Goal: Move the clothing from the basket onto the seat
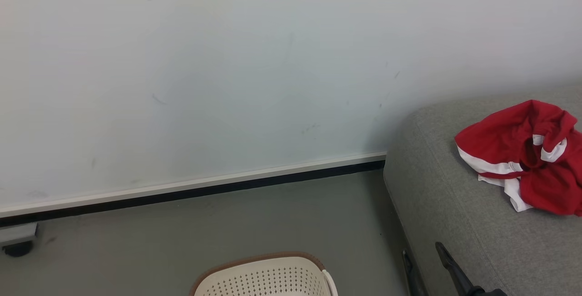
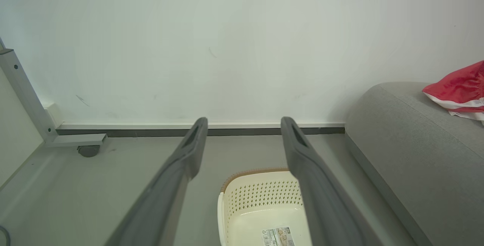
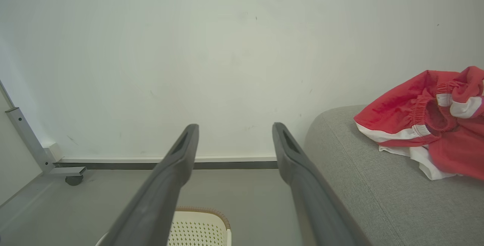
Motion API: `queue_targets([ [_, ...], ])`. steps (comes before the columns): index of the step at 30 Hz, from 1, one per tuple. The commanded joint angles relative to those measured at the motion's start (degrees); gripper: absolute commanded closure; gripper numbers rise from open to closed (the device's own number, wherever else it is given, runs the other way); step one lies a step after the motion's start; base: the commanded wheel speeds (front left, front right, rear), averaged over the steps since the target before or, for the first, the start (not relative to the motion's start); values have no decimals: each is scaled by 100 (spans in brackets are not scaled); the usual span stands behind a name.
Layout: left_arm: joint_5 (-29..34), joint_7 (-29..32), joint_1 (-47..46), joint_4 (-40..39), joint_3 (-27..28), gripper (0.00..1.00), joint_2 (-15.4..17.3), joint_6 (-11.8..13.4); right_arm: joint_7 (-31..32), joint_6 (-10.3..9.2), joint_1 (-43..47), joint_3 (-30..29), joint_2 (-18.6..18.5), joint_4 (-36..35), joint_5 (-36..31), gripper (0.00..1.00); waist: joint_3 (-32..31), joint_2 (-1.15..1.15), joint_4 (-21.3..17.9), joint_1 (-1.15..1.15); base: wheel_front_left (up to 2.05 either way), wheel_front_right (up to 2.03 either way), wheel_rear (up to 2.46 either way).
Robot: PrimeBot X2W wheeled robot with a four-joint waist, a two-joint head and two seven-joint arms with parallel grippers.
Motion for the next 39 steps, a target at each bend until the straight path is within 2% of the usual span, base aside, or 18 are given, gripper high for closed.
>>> queue_targets([
  [1,3,-21,56,21,26,0,-1,-19,-2,-4,-17,7,-6,14,22,0,1,0,0,0,0,0,0],
  [9,122,-21,8,42,96,0,-2,71,-2,-4,-55,62,-26,43,45,0,0,0,-3,0,0,0,0],
  [10,58,1,-4,48,68,100,0,68,1,0,-14,48,-1,35,34,100,0,0,-2,0,0,0,0],
  [14,4,34,1,237,15,100,-16,68,4,0,110,49,4,234,58,100,2,0,-1,0,0,0,0],
  [26,-1436,224,-273,389,-90,100,35,-73,299,0,6,-271,-73,269,1613,100,69,0,34,0,0,0,0],
  [39,-2770,417,-558,576,-173,100,70,-219,628,-1,-109,-626,-98,331,3017,100,142,0,72,0,0,0,0],
])
